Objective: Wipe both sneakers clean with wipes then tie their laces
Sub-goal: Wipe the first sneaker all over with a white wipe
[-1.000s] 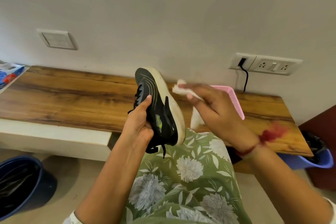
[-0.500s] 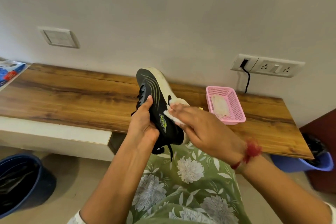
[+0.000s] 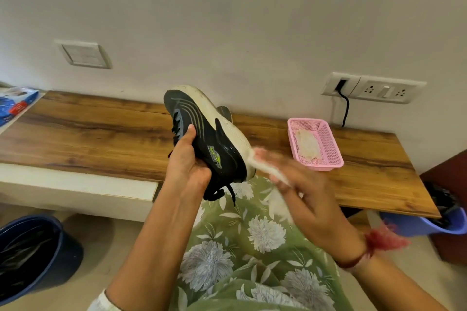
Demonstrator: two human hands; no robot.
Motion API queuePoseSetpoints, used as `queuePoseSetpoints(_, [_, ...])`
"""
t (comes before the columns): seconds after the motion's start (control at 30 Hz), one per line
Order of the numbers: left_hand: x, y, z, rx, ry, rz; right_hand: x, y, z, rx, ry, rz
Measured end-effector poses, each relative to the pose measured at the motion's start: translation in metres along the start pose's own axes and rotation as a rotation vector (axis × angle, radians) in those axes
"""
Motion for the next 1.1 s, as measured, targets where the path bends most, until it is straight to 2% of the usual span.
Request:
queuePoseSetpoints(0.03, [0.001,-0.002,0.001,-0.006,0.0,0.001,-0.01,-0.003,-0.011,-0.008,0.093,-0.012])
queuePoseSetpoints(0.1, [0.003,-0.005,0.002,-0.021,0.0,0.01,-0.009,-0.002,-0.029,0.021,0.125,0.066])
queuePoseSetpoints(0.17, [0.008,-0.006,0.006,-0.04,-0.016,0.025,0.011,0.005,-0.035,0.03,0.016,0.253])
queuePoseSetpoints(0.23, [0.014,-0.005,0.012,-0.057,-0.038,0.044,0.033,0.013,-0.026,-0.04,-0.092,0.471])
queuePoseSetpoints(0.3, [0.015,-0.004,0.016,-0.06,-0.028,0.054,0.04,0.019,-0.011,-0.107,-0.113,0.581])
queuePoseSetpoints(0.47, [0.016,-0.008,0.017,-0.085,0.003,0.108,0.042,0.033,0.022,-0.2,-0.031,0.54])
queuePoseSetpoints(0.77, [0.009,-0.013,0.028,-0.123,0.08,0.12,0.043,0.043,0.045,-0.334,-0.079,0.45])
queuePoseSetpoints(0.9, [0.01,-0.014,0.033,-0.115,0.082,0.105,0.006,0.019,0.032,-0.241,0.236,0.273])
queuePoseSetpoints(0.97, [0.011,-0.017,0.032,-0.116,0.088,0.103,-0.002,0.014,0.013,-0.19,0.302,0.282])
queuePoseSetpoints(1.1, [0.015,-0.018,0.028,-0.149,0.057,0.148,0.028,0.029,0.005,-0.204,0.11,0.396])
Point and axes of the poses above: each hand's wrist, its own z-axis away from the middle knuckle, its own x-axis out of the palm, y = z × x, the point moved 9 cm from there along -z, towards the middle knuckle, and after that the axes turned 6 degrees about -z, right-handed, at the moved point
